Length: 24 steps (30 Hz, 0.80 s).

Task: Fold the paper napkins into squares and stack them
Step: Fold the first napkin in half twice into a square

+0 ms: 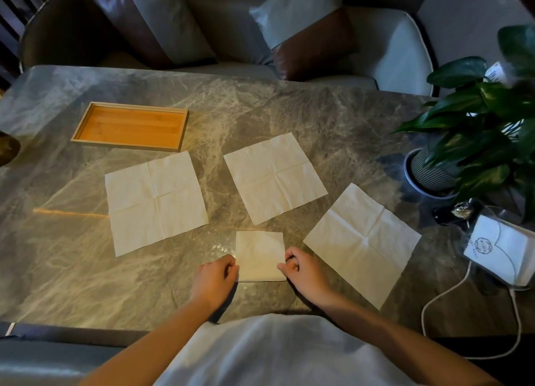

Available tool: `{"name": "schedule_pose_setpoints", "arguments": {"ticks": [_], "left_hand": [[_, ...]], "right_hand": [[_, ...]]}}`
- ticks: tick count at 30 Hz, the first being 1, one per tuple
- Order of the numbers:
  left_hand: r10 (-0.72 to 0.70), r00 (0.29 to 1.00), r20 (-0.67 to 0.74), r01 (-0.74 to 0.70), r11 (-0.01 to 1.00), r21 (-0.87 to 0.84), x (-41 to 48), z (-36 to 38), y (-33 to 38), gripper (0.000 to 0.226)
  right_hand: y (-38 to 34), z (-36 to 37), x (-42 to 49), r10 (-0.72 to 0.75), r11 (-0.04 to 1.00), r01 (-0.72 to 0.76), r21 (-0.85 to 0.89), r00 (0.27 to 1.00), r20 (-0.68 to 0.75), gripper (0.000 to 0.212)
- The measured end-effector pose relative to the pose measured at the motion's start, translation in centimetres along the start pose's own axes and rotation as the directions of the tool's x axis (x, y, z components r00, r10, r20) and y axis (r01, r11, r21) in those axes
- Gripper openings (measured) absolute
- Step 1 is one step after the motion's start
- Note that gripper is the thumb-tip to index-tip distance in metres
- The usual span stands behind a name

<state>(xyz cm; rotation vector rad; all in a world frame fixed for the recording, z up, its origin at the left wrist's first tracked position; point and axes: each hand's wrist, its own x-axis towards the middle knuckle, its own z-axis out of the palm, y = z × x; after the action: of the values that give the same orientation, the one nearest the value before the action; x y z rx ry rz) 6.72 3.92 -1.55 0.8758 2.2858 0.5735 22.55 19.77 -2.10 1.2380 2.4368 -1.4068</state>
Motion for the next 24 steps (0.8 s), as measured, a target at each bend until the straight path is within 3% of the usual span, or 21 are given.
{"name": "schedule_pose_setpoints", "arguments": {"ticks": [16,18,20,22,24], "left_hand": [[-0.019,1.000,-0.008,0.020,0.993,0.118,0.0,-0.5,0.1,0.014],[0.063,0.996,-0.064,-0.050,0.983,0.179,0.0,-0.5,-0.2,0.010],[0.189,0.976,-0.106,-0.154,0.950,0.273,-0.1,-0.6,-0.3,0.021],[0.362,0.929,-0.075,-0.299,0.856,0.423,0.0,-0.4,0.2,0.038],[0.457,0.888,0.041,-0.401,0.728,0.557,0.4,0.1,1.3,0.054]], "right_hand": [[-0.1,0.1,-0.2,0.045,0.998,-0.043,0.040,0.998,-0.033,0.028],[-0.1,-0.1,-0.2,-0.016,0.999,0.011,-0.044,0.994,-0.107,0.034],[-0.4,-0.6,-0.1,-0.173,0.959,0.134,-0.249,0.975,-0.142,0.037],[-1.3,-0.6,0.4,-0.326,0.844,0.277,-0.459,0.945,-0.030,0.045],[-2.3,0.3,0.7,-0.355,0.714,0.368,-0.596,0.923,0.146,0.059]]}}
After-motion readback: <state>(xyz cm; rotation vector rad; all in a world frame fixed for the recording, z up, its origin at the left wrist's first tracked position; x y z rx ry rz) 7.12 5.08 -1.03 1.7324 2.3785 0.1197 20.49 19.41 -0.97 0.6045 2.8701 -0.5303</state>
